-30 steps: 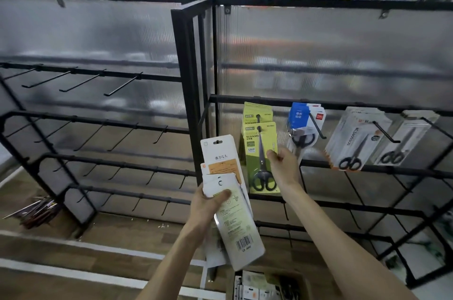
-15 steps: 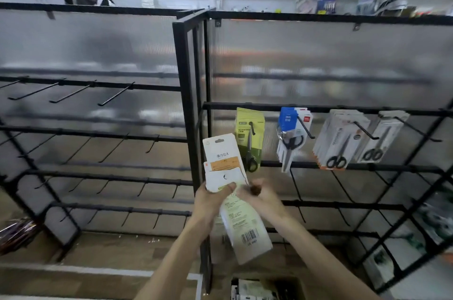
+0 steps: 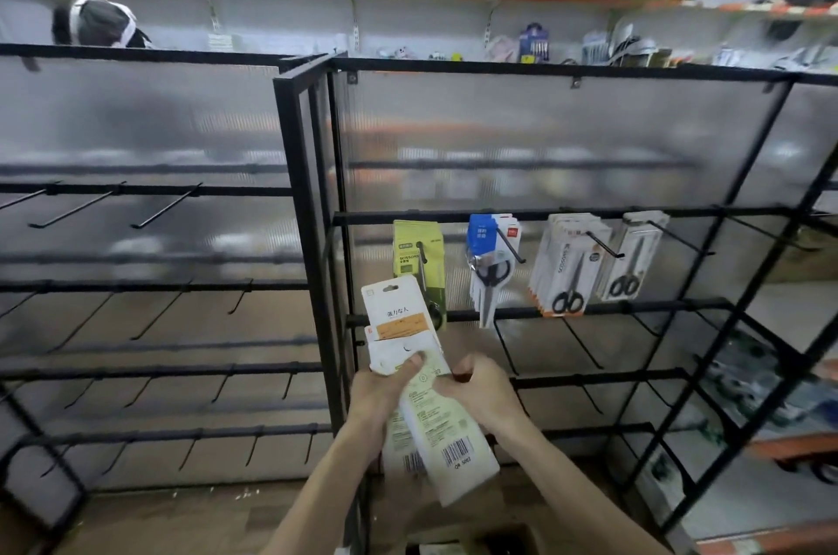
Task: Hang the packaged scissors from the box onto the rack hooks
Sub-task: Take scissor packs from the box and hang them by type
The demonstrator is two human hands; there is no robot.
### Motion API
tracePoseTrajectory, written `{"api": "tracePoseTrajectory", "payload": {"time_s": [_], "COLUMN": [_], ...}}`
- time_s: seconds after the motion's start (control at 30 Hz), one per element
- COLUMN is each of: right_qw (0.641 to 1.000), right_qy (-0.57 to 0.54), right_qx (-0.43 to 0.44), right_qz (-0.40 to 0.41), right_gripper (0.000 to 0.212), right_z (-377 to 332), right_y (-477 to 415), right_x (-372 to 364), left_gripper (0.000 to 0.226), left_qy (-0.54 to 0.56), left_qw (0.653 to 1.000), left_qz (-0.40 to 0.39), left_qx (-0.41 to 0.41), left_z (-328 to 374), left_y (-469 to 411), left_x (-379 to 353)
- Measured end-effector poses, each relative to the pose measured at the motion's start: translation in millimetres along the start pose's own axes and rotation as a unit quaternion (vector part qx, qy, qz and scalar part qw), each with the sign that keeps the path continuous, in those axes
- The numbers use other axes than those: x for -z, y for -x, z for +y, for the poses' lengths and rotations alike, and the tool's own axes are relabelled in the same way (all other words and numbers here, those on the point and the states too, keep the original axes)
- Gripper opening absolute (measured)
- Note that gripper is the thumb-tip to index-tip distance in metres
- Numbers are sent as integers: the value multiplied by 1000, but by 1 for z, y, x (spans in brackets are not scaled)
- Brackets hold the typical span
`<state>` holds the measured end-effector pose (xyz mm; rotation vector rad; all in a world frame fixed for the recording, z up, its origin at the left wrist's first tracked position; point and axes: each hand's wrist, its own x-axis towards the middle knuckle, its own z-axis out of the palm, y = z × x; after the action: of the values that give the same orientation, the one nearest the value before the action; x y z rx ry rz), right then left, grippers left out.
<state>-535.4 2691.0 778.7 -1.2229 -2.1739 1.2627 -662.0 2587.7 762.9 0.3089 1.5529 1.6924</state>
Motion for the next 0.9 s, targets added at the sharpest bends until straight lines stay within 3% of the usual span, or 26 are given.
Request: {"api": "tracePoseTrajectory", "payload": {"time_s": [0.23, 0.3, 0.37, 0.5, 0.67, 0.73, 0.8, 0.87, 0.9], "right_qw": [978, 965, 969, 985, 966, 959, 928, 897, 902], "right_qy": [-185, -245, -233, -159, -257, -276, -351, -399, -375], "right_qx": [-81, -60, -7, 67, -1, -29, -58, -91, -93], "right_qz": [50, 76, 87, -31, -21, -56, -114, -169, -193], "right_gripper": [21, 14, 8, 20, 18, 37, 57, 67, 64], "right_z": [8, 0, -11, -23, -8, -5, -4, -2, 0], "right_y": [-8, -2, 7, 29, 23, 14, 9, 6, 6], "right_x": [8, 17, 18, -16, -28, -28, -26, -22, -19], "left_gripper": [23, 23, 26, 28, 29, 28, 28, 28, 29], "left_qy": [-15, -24, -36, -82, -61, -53, -52, -58, -68], "left_qw": [999, 998, 997, 993, 996, 996, 995, 995, 994], "left_qz": [11, 32, 38, -8, -35, -49, -57, -63, -64], "left_qx": [-32, -43, -54, -82, -54, -54, -55, -52, -51], "left_z": [2, 2, 3, 7, 12, 15, 17, 18, 18], "left_y": [4, 4, 3, 9, 15, 17, 18, 20, 20], "left_x": [11, 15, 16, 5, 24, 29, 29, 31, 33]}}
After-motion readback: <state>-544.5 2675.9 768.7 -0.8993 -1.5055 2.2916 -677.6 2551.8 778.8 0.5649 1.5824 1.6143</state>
